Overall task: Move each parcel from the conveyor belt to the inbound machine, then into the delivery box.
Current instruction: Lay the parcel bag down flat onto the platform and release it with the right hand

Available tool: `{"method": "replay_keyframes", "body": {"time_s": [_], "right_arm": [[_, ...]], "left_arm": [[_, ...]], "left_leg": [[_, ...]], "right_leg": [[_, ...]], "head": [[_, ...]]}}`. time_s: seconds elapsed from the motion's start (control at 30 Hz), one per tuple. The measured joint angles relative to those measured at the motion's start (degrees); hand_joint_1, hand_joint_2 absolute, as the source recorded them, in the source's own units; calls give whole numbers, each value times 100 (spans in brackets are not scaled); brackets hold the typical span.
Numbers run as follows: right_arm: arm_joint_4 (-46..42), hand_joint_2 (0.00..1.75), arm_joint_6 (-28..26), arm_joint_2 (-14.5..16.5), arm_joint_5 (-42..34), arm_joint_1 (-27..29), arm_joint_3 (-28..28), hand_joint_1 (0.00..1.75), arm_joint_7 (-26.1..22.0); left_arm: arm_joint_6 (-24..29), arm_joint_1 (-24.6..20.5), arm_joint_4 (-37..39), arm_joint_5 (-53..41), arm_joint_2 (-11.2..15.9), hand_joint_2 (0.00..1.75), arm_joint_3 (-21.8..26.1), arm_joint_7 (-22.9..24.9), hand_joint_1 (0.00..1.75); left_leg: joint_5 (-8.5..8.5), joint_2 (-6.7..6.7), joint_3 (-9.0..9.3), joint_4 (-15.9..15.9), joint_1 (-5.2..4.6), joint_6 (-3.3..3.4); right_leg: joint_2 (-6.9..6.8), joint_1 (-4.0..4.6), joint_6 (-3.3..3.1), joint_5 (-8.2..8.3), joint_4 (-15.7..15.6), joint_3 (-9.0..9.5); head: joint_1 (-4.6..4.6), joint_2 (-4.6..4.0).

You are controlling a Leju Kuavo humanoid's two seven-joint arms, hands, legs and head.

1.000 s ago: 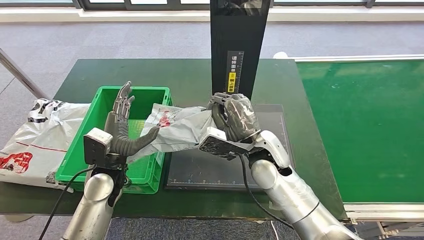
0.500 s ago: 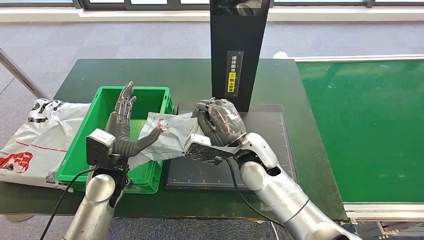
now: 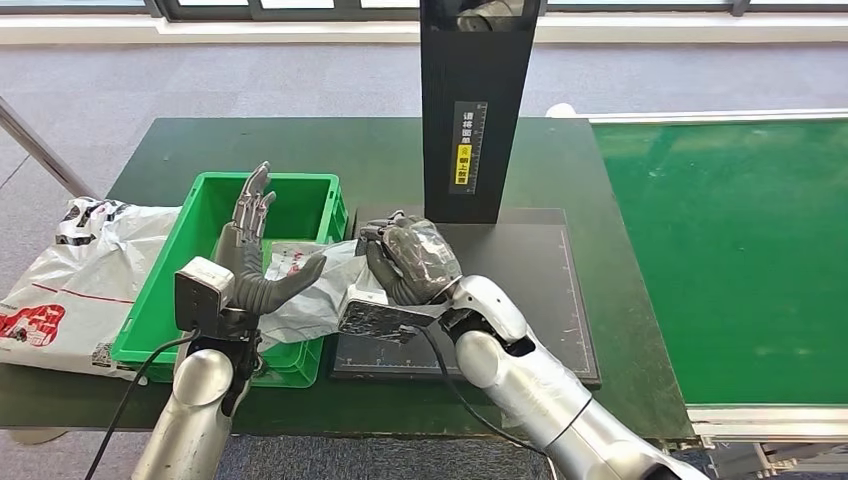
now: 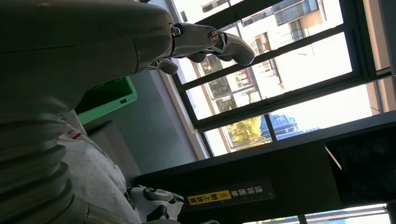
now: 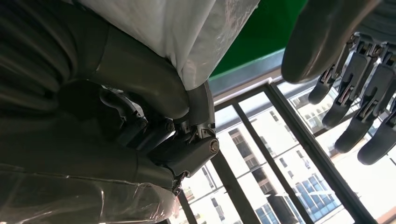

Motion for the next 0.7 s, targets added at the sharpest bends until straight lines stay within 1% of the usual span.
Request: {"method": "replay_keyframes", "body": {"time_s": [0.17, 0.3, 0.33, 0.47, 0.6, 0.7], "right_arm": [[177, 175, 44, 139, -5, -58, 82, 175, 28], [352, 175, 29, 248, 6, -119, 155, 0, 114], [404, 175, 13, 272, 10, -132, 181, 0, 147], [634, 0, -16, 324, 68, -208, 259, 0, 308], [873, 0, 32, 321, 151, -293, 284, 0, 456], [1047, 0, 167, 295, 281, -330, 284, 0, 580]], "left_arm": [[-25, -32, -3, -37, -27, 175, 0, 48, 0], [-27, -27, -47, -65, -44, 175, -2, 72, 0], [-32, -16, -68, -74, -48, 175, -1, 79, 0], [-67, 68, -163, -143, -57, 175, 1, 110, 0], [-130, 144, -277, -208, -75, 175, 3, 178, 0], [-169, 170, -338, -252, -80, 175, 22, 220, 0]], "left_leg": [[0, 0, 0, 0, 0, 0], [0, 0, 0, 0, 0, -1], [0, 0, 0, 0, 0, -1], [0, 0, 0, 0, 0, -1], [0, 0, 0, 0, 0, 0], [0, 0, 0, 0, 0, 0]], "right_leg": [[0, 0, -1, 0, 0, 0], [1, 0, -1, 0, 0, 0], [1, 0, -1, 0, 0, 0], [0, 0, -1, 0, 0, 0], [-1, 0, -1, 1, 0, 0], [-1, 0, -1, 1, 0, 0]], "head": [[1, 0], [1, 0], [1, 0], [0, 0], [0, 0], [0, 0]]}}
